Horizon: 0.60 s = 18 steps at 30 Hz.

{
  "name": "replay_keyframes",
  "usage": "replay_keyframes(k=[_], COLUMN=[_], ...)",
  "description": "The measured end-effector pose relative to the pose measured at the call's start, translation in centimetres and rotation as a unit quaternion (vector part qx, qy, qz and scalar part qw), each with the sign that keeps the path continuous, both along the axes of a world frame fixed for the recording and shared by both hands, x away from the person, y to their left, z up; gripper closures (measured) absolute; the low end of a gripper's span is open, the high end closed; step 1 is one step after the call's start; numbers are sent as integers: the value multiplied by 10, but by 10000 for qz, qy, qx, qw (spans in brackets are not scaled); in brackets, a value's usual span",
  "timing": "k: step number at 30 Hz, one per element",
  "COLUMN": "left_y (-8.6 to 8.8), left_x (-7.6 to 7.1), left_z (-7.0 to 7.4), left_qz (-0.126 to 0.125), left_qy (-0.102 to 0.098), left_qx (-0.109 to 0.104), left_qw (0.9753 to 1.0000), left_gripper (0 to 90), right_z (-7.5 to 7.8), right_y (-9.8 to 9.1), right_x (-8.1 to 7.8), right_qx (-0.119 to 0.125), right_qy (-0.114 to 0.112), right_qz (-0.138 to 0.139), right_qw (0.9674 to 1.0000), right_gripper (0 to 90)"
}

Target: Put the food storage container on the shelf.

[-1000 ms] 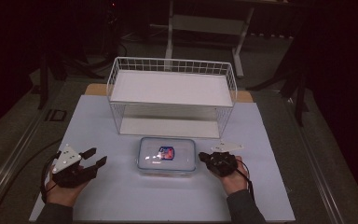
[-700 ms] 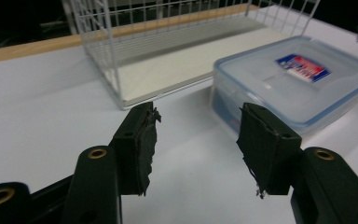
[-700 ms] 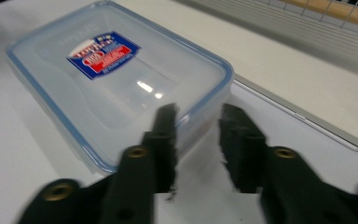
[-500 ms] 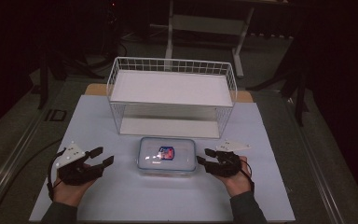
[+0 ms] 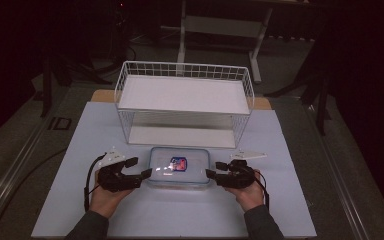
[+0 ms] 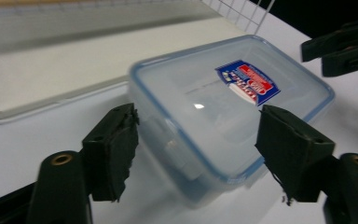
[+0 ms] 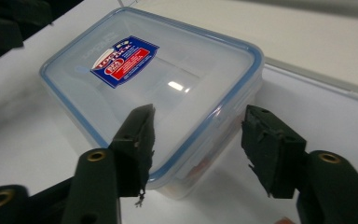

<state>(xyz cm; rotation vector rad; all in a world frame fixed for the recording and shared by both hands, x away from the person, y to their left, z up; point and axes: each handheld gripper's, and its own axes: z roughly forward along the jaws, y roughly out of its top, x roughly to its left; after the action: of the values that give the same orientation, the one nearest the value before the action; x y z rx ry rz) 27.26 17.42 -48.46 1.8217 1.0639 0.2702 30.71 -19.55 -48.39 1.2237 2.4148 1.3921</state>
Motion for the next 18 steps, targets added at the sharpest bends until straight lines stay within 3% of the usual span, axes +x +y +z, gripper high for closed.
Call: replay_keyframes(k=[4, 8, 9, 13, 14, 17, 18], left_y=[-7, -9, -10, -12, -13, -12, -11], left_x=[10, 16, 19, 23, 26, 28, 31], left_z=[-9, -16, -19, -24, -27, -29, -32], left_qz=[12, 4, -27, -70, -78, -59, -78], left_qy=[320, 534, 641, 740, 836, 863, 935], left_qx=[-43, -139, -247, -332, -480, -596, -709], left_qw=[9995, 9985, 9976, 9967, 9953, 9945, 9931], left_gripper=[181, 176, 176, 186, 178, 169, 164], right_z=[-5, -9, -12, -17, -19, -22, -26], right_y=[4, 6, 7, 6, 6, 6, 6], right_x=[5, 8, 10, 16, 17, 20, 21], right_qx=[175, 199, 283, 438, 501, 558, 673], right_qy=[274, 381, 480, 652, 712, 820, 984], right_qz=[25, 9, 25, 61, 74, 90, 137], right_qw=[9995, 9991, 9984, 9969, 9962, 9950, 9928], right_gripper=[340, 293, 274, 242, 235, 207, 199])
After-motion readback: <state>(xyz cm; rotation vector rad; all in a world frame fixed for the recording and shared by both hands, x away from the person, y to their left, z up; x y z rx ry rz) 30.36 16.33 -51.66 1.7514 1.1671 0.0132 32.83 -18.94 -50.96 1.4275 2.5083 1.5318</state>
